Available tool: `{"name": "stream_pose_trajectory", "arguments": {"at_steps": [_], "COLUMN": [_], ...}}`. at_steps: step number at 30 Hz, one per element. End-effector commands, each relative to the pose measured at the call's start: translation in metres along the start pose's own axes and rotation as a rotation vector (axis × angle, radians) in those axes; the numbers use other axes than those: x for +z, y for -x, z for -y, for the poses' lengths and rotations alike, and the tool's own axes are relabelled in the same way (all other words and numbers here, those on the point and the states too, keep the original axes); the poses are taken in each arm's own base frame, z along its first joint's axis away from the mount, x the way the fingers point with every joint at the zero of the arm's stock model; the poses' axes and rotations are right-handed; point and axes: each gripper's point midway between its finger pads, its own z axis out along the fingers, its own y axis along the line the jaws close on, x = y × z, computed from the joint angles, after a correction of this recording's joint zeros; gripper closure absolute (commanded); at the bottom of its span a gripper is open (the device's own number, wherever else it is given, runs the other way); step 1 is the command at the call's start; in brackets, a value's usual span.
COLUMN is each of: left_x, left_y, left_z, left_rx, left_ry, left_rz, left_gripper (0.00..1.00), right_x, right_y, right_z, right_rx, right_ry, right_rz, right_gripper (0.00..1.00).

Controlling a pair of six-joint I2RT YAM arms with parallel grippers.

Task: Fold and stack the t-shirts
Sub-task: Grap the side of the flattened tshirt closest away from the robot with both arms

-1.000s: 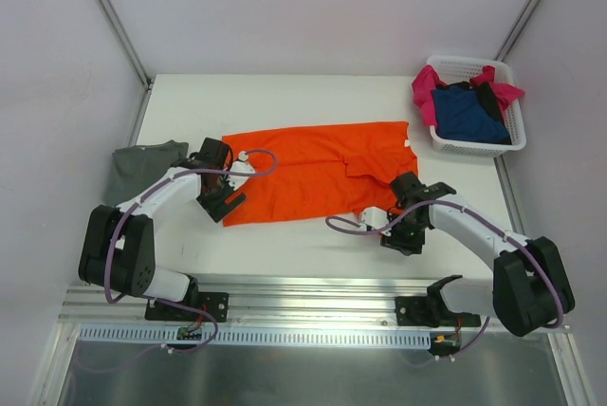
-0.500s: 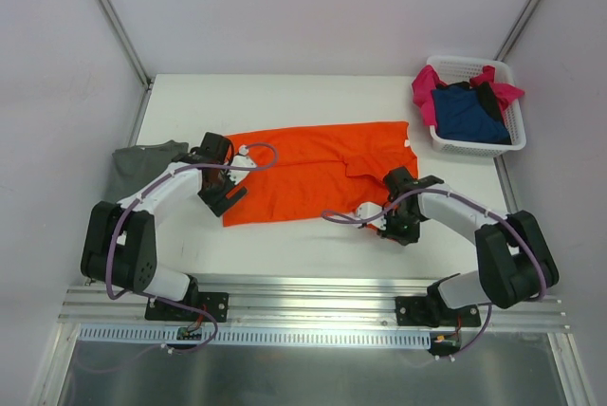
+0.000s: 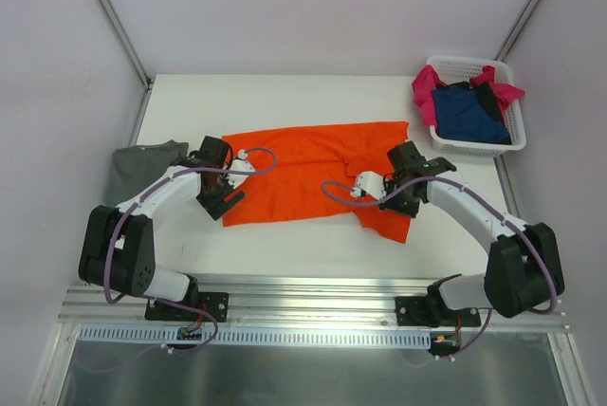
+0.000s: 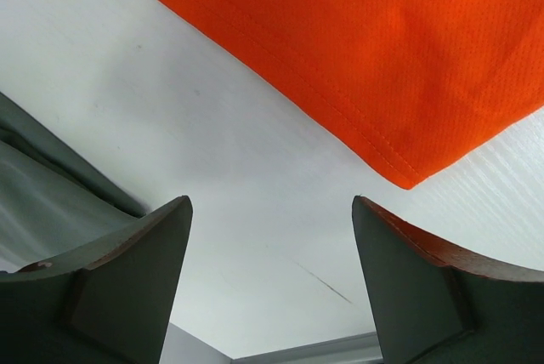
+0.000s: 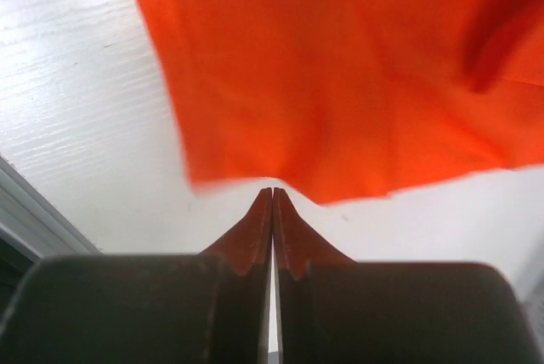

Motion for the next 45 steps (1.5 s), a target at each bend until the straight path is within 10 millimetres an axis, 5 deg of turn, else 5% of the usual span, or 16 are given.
{"name": "stream_pose_trajectory", "arguments": {"at_steps": [1,10,12,15,21,31,40,41,43,45], "left_x": [-0.005,0.003,0.002,0.0,-0.002,-0.002,-0.003,-0.003,-0.002,-0.002], "left_y": [-0.009,-0.031,-0.03,-0.026,-0.025,-0.012,-0.011,-0.011,-0.012,-0.011], "left_z": [0.007,0.035,0.034,0.033,0.027,0.02,0.017,0.017,0.018,0.019], "left_rx": [0.04,0.156,0.147,0.128,0.136,0.122,0.121,0.122,0.122,0.119], "left_ry": [-0.004,-0.045,-0.039,-0.035,-0.017,-0.017,-0.008,-0.009,-0.014,-0.017], "left_rz": [-0.004,-0.042,-0.037,-0.029,-0.037,-0.041,-0.049,-0.051,-0.052,-0.048], "left_gripper": [0.24,0.25,0.25,0.24,0.22,0.22,0.21,0.21,0.21,0.21], "right_x": [-0.049,-0.052,-0.046,-0.025,0.006,0.024,0.047,0.048,0.047,0.042], "right_y": [0.018,0.014,0.01,-0.004,-0.021,-0.014,-0.023,-0.023,-0.021,-0.017], "right_z": [0.016,0.001,-0.012,-0.034,-0.043,-0.04,-0.046,-0.045,-0.042,-0.037], "right_rx": [0.022,0.033,0.029,0.012,-0.078,-0.073,-0.076,-0.074,-0.061,-0.04], "right_ry": [-0.095,-0.064,-0.012,0.055,0.038,0.055,0.117,0.119,0.123,0.112], "right_rz": [0.079,0.089,0.085,0.059,0.05,0.073,0.022,0.019,0.021,0.028], "right_gripper": [0.99,0.98,0.68,0.59,0.56,0.55,0.58,0.63,0.9,1.0]}}
